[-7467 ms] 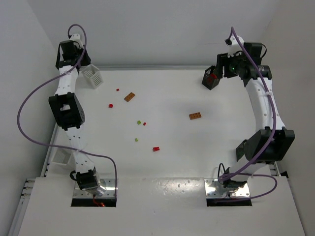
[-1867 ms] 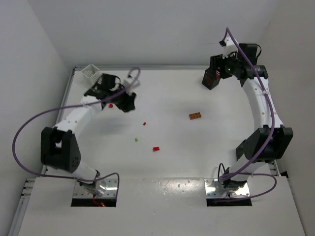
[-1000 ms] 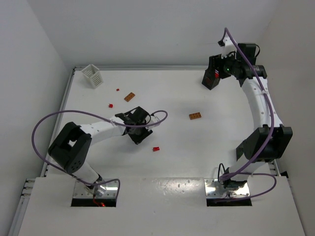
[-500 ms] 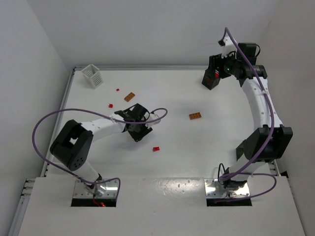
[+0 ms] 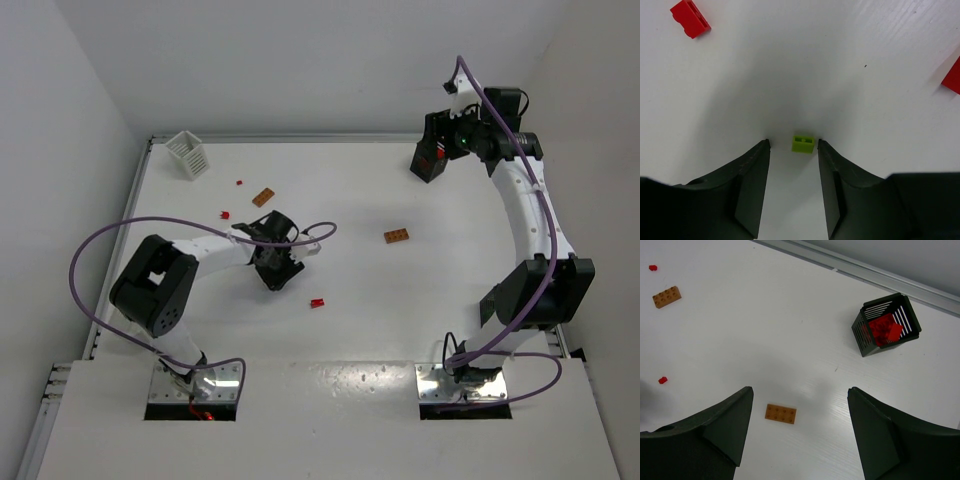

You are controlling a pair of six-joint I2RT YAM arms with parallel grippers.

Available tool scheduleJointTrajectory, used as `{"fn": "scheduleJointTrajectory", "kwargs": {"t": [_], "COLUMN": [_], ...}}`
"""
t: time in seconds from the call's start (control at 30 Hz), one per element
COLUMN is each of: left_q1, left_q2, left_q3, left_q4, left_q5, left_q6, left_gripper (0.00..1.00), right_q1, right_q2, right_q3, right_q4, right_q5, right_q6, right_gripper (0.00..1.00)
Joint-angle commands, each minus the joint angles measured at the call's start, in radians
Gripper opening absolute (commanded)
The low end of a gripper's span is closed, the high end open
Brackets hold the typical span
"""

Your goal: Sort the legos into containers by color

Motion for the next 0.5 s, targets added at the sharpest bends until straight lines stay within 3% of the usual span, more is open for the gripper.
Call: {"fn": "scheduleJointTrajectory", "kwargs": {"t": [0.0,0.3,0.47], "left_q1": [0.020,0.019,-0.001], "left_q2": [0.017,0.027,0.027], "left_q3": [0.007,0.007,-0.002], "left_q4": [-0.004,-0.004,-0.004], "left_q5": [0.040,0.060,0.060], "left_q6": [0.033,0.042,0.042], "left_gripper": [0.49,0.43,0.33], "right_q1": [0.006,0.006,0.006], "right_q2": [-0.021,-0.012,-0.003], "right_q3": [0.012,0.012,0.022], "right_q4": [0.029,0.029,0.029], "right_q5": [-0.024,-0.024,-0.024], "right_q6": [-0.011,-0.011,-0.011], "right_gripper": [0.77,0.77,0.77]}}
